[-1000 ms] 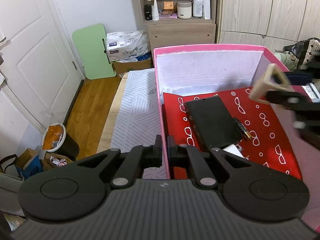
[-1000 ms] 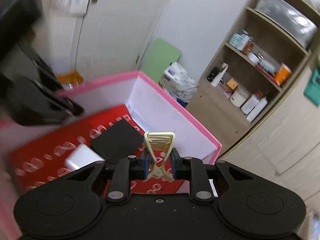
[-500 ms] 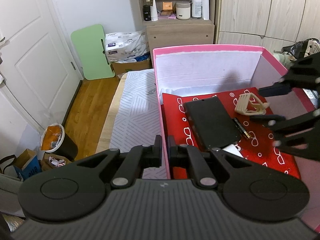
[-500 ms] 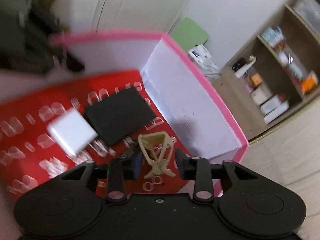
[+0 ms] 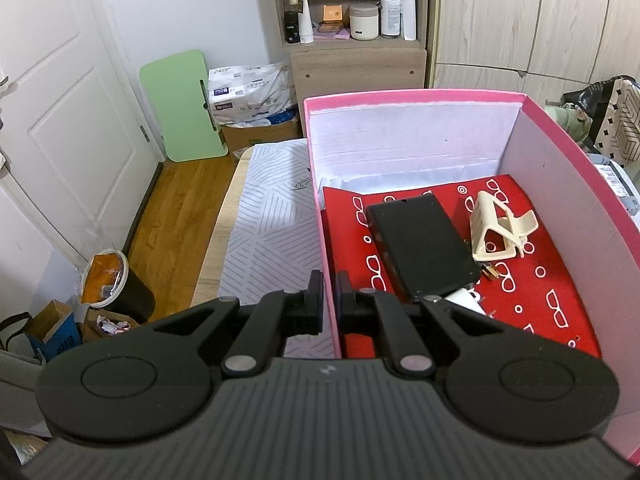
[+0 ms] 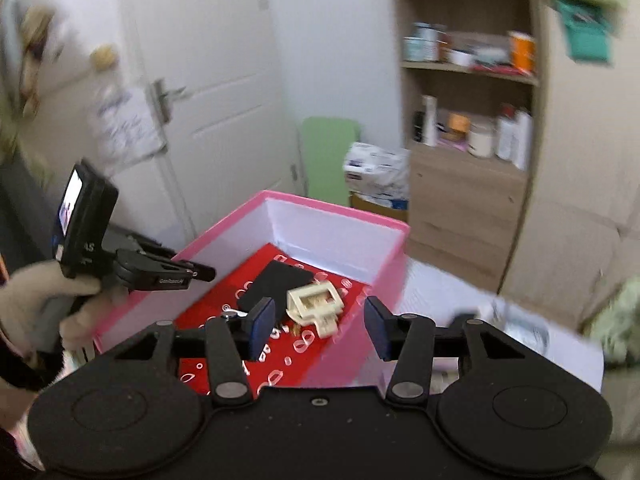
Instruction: Organize rigid objects
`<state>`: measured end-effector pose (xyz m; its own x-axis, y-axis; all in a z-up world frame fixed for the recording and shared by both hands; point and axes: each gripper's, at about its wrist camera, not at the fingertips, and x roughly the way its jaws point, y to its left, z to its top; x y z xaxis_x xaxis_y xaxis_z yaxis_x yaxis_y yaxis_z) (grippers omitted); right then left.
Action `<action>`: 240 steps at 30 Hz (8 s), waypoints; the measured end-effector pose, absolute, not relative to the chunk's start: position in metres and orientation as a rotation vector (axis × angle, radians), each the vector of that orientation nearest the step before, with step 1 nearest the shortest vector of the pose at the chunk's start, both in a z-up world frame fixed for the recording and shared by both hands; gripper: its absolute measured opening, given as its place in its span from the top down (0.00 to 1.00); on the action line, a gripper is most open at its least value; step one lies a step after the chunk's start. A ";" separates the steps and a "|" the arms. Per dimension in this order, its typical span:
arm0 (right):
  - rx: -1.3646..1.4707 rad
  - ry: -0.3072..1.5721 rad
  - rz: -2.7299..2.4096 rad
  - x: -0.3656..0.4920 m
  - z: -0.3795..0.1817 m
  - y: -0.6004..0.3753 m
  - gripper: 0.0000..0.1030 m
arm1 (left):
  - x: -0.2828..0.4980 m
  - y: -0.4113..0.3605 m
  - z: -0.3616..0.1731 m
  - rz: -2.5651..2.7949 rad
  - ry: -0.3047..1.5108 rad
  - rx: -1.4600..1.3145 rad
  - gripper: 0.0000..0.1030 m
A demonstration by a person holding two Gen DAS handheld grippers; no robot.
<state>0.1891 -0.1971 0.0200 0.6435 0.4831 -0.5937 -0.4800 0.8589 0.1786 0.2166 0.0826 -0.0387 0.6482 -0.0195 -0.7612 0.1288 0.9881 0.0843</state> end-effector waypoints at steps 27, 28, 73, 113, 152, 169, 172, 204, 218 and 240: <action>-0.186 0.919 0.307 0.190 -0.099 -0.310 0.32 | 0.211 0.073 -0.036 -0.064 0.830 0.237 0.94; -0.181 0.935 0.307 0.198 -0.106 -0.313 0.31 | 0.211 0.073 -0.036 -0.062 0.834 0.239 0.94; -0.019 0.870 0.357 0.172 -0.101 -0.286 0.48 | 0.215 0.076 -0.037 -0.072 0.843 0.206 0.93; -0.545 0.755 0.788 0.204 -0.008 -0.094 0.48 | 0.216 0.078 -0.036 -0.083 0.847 0.174 0.93; 0.019 0.732 0.482 0.171 -0.073 -0.277 0.62 | 0.217 0.088 -0.037 -0.109 0.849 0.100 0.93; 0.049 0.776 0.435 0.231 -0.121 -0.254 0.77 | 0.218 0.087 -0.039 -0.107 0.851 0.096 0.93; 0.090 0.753 0.448 0.222 -0.118 -0.256 0.91 | 0.218 0.088 -0.039 -0.108 0.850 0.091 0.93; 0.079 0.421 0.678 0.168 0.027 -0.195 0.94 | 0.219 0.095 -0.042 -0.115 0.854 0.046 0.93; -0.070 0.620 0.752 0.234 -0.025 -0.123 0.98 | 0.217 0.091 -0.042 -0.113 0.844 0.064 0.93; 0.128 0.663 0.339 0.195 0.002 -0.270 0.71 | 0.218 0.092 -0.041 -0.121 0.841 0.052 0.93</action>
